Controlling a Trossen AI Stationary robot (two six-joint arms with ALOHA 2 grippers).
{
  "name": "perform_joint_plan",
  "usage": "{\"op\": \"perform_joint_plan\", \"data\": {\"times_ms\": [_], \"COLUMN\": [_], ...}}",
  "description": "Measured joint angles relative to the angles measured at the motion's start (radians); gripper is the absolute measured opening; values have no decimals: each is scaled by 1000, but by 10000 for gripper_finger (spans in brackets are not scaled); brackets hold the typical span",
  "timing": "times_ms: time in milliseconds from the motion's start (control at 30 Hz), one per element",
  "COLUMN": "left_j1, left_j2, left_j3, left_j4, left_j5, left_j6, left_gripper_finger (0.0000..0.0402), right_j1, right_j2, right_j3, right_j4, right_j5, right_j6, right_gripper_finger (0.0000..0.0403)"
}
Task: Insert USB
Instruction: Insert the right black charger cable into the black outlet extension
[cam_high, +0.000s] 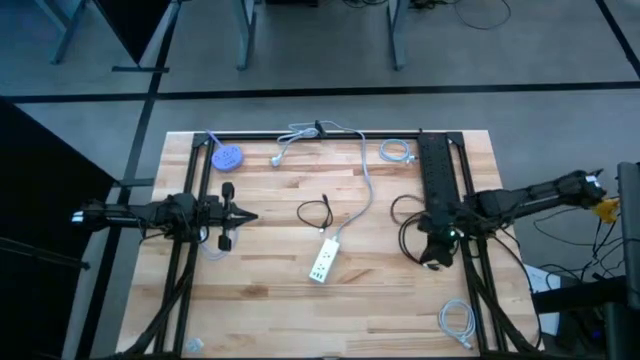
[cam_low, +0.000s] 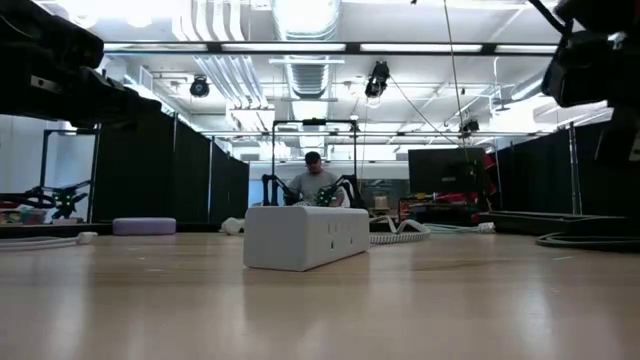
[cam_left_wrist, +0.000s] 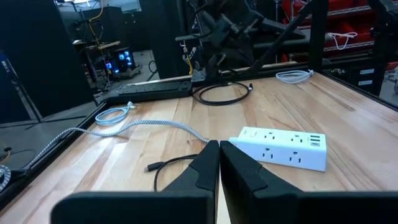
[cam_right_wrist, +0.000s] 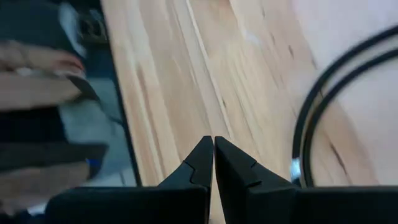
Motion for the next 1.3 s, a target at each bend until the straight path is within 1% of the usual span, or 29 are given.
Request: {"op": "perform_joint_plan", "data": {"times_ms": [100,200,367,467,567,667,733,833,1000,1133,1300], "left_j1": [0,0,0,0,0,0,0,0,0,0,0], "left_j2": [0,3,3,5,5,8,8,11,14,18,21], "left_j3": [0,0,0,0,0,0,0,0,0,0,0], "left_j4": [0,0,0,0,0,0,0,0,0,0,0], "left_j5": [0,0,0,0,0,0,0,0,0,0,0], "left_j6": [0,0,0,0,0,0,0,0,0,0,0], "left_gripper_finger": [0,0,0,0,0,0,0,0,0,0,0], "right_j1": [34,73,141,181,221,236,236,236,257,275,286], "right_j2": [92,172,271,321,371,418,443,462,506,556,619], "right_j3": [62,93,126,133,133,133,133,133,133,133,137], "right_j4": [-108,-171,-155,-149,-161,-165,-165,-161,-156,-155,-149], "right_j5": [6,6,9,41,87,134,139,140,192,248,273], "right_j6": [-1,23,59,49,25,28,53,70,70,68,42], "right_gripper_finger": [0,0,8,24,52,81,94,103,97,79,52]}}
